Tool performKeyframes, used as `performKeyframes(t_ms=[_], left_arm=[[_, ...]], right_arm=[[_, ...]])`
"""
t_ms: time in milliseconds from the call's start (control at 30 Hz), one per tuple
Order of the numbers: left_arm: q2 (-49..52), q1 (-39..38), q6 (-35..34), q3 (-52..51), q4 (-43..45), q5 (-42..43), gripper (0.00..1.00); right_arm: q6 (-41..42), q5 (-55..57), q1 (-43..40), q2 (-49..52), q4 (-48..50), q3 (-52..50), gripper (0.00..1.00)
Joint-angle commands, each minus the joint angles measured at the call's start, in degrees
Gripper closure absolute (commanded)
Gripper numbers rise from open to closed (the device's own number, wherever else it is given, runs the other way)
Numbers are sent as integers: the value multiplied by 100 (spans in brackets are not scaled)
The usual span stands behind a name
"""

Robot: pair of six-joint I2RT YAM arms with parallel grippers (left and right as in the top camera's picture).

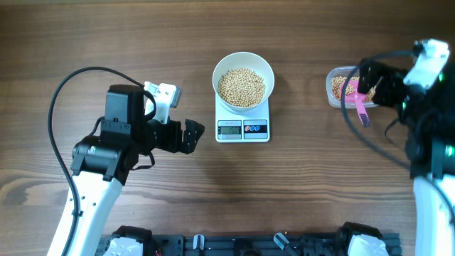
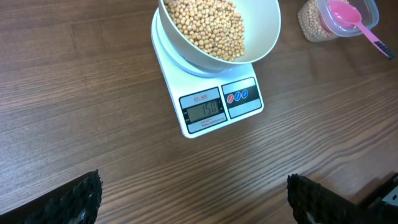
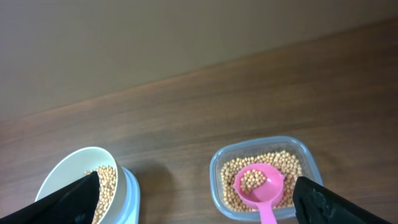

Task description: Scoop item into bowl and weigh 150g on scale

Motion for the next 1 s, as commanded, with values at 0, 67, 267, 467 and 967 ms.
performKeyframes(t_ms=[0,67,267,467,967], left_arm=[[26,31,4,11,-2,68,0],[26,31,4,11,-2,68,0],[26,31,4,11,-2,68,0],[26,31,4,11,-2,68,0],[26,31,4,11,-2,68,0]], right_arm=[[-208,114,13,-697,87,-721,0],[-210,4,13,-1235,236,-1207,0],[-79,-136,232,-2758,938,-2573,0],[251,-94,507,-4033,1285,-3530,0],[341,-68,789,-5388,2667,-5217,0]])
